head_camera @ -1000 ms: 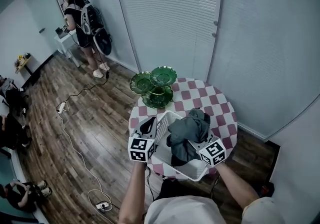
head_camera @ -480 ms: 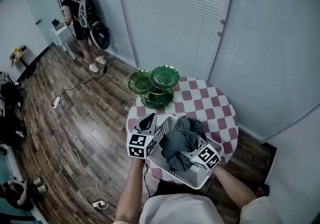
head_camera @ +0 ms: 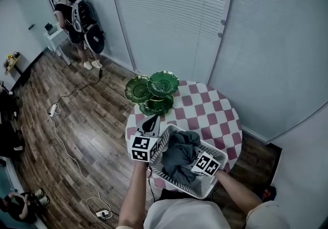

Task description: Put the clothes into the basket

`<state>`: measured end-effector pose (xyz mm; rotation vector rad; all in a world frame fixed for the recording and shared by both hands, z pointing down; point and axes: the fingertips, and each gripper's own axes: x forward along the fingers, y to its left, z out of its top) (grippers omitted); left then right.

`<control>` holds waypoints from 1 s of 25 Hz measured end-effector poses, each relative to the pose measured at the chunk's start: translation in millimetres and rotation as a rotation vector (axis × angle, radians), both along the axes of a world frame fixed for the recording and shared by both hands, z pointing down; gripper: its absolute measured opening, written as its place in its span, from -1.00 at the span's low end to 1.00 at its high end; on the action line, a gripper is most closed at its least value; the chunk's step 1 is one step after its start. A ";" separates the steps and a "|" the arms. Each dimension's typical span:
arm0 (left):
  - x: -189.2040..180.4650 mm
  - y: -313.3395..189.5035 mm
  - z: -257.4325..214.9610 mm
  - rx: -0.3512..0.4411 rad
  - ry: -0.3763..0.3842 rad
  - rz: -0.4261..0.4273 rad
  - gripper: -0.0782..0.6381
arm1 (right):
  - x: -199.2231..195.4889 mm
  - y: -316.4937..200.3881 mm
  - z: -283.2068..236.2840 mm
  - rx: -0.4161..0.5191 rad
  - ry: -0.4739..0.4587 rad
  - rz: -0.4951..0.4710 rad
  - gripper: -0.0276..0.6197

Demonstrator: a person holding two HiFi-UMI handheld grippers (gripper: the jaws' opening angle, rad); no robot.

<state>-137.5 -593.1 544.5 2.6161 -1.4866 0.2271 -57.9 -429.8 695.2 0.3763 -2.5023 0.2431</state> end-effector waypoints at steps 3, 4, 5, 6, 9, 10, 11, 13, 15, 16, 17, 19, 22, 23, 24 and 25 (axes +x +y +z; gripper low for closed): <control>3.7 -4.7 1.1 -0.001 -0.003 0.010 -0.75 | 14.3 -8.6 21.9 0.020 0.212 -0.011 0.08; 5.5 -5.5 1.8 -0.002 -0.003 0.013 -0.75 | 18.6 -10.1 24.8 0.014 0.251 -0.012 0.25; 7.6 -6.1 2.4 -0.002 -0.003 0.015 -0.75 | 21.5 -12.7 24.3 0.012 0.262 -0.005 0.27; 9.7 -6.2 2.7 -0.002 -0.003 0.018 -0.75 | 23.0 -16.7 20.7 0.016 0.253 0.009 0.27; 13.8 -4.4 2.2 -0.002 -0.004 0.023 -0.75 | 21.3 -26.2 5.8 0.033 0.203 0.047 0.27; 14.6 -3.6 1.9 -0.003 -0.004 0.024 -0.75 | 20.1 -27.1 2.5 0.041 0.199 0.048 0.27; 15.4 -2.5 1.5 -0.002 -0.004 0.024 -0.75 | 19.0 -27.2 0.0 0.050 0.196 0.047 0.27; 17.2 0.9 0.0 0.003 -0.004 0.027 -0.75 | 17.2 -27.1 -4.8 0.066 0.183 0.050 0.27; 17.5 5.2 -1.8 0.007 -0.006 0.026 -0.75 | 15.4 -29.3 -11.9 0.083 0.158 0.067 0.27; 17.5 7.7 -2.6 0.008 -0.006 0.024 -0.75 | 14.9 -31.6 -17.0 0.099 0.142 0.083 0.27; 17.9 10.5 -3.2 0.008 -0.007 0.024 -0.75 | 14.6 -34.1 -23.0 0.119 0.119 0.101 0.27; 19.4 15.9 -4.3 0.008 -0.010 0.026 -0.75 | 14.4 -39.8 -37.2 0.153 0.058 0.147 0.27; 21.6 21.7 -5.1 0.010 -0.010 0.027 -0.75 | 16.9 -56.5 -68.6 0.217 -0.035 0.234 0.27; 22.3 23.3 -5.3 0.010 -0.011 0.028 -0.75 | 19.0 -64.1 -81.4 0.238 -0.073 0.271 0.27; 22.9 24.9 -5.6 0.010 -0.012 0.028 -0.75 | 22.1 -72.3 -95.2 0.258 -0.121 0.316 0.27; 23.5 26.7 -5.8 0.010 -0.011 0.029 -0.75 | 26.0 -80.3 -110.2 0.274 -0.185 0.368 0.27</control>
